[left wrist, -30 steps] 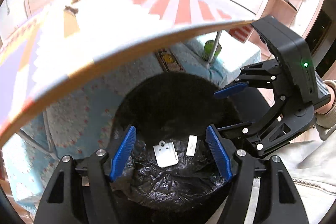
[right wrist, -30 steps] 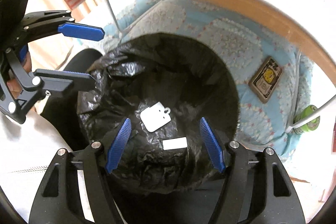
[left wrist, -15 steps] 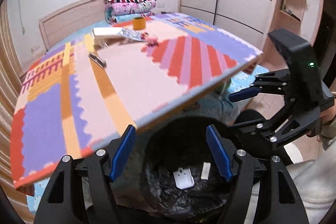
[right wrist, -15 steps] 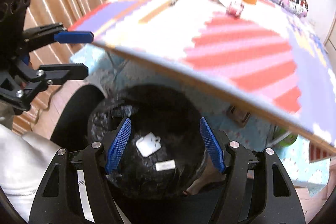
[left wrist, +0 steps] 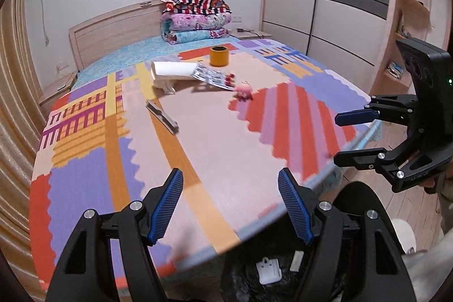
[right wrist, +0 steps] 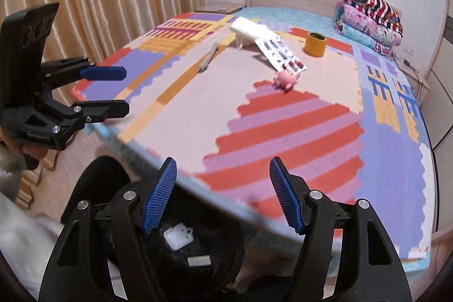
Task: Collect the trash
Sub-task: 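Reach the right tool to the pink piggy toy and close on it, then close the left tool on the grey stick, then carry the grey stick with the left tool while the right tool carries the piggy over the bin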
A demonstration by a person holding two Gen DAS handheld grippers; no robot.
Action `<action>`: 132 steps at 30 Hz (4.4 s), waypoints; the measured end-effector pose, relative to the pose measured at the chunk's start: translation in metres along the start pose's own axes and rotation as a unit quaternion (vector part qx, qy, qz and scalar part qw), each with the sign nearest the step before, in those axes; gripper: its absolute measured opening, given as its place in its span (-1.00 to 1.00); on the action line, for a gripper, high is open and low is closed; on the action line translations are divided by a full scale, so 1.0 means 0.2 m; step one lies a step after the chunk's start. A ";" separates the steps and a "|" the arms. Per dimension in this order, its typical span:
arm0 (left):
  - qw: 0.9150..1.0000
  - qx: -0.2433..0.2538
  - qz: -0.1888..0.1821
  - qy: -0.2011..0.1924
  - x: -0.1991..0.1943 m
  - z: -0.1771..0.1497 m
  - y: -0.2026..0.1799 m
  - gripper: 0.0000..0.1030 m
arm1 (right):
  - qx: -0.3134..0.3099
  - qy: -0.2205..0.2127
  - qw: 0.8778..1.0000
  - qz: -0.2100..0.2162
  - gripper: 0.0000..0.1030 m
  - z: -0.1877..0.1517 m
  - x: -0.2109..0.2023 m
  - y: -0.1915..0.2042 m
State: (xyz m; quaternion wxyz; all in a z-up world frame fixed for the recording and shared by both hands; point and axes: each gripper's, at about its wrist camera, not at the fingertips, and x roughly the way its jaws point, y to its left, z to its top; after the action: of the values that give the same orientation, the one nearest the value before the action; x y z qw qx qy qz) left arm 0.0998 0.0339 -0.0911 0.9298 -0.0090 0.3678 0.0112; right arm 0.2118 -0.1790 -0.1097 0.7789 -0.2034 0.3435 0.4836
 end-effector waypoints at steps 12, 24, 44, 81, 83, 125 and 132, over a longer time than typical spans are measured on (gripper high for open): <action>1.000 -0.029 0.008 0.000 0.23 0.16 0.18 0.30 | 0.055 -0.004 0.998 -0.015 0.31 0.20 0.24 -0.16; 0.996 -0.073 0.030 0.027 0.45 0.24 0.32 0.30 | 0.100 -0.002 0.994 -0.038 0.31 0.37 0.43 -0.30; 0.992 -0.107 0.030 0.063 0.65 0.26 0.41 -0.19 | 0.156 0.010 0.986 -0.052 -0.22 0.44 0.61 -0.41; 0.998 -0.054 0.025 -0.004 0.11 0.20 0.08 -0.80 | 0.133 -0.047 0.989 -0.043 -0.35 0.34 0.16 -0.19; 0.998 -0.050 0.023 -0.007 0.07 0.19 0.04 -0.80 | 0.134 -0.049 0.989 -0.033 -0.35 0.31 0.12 -0.17; 0.986 -0.040 -0.115 0.116 -0.01 -0.54 -0.42 -0.80 | 0.093 0.095 0.991 0.030 -0.35 -0.47 0.16 0.22; 0.978 -0.059 -0.112 0.167 0.17 -0.65 -0.40 -0.80 | 0.094 0.145 0.985 0.025 -0.35 -0.59 0.31 0.22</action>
State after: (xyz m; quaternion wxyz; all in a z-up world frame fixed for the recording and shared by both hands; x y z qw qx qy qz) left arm 0.0374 -0.0489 -0.2094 0.8484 -0.1071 0.5132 -0.0731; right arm 0.1512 -0.1983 -0.2358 0.7244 -0.1888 0.5014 0.4337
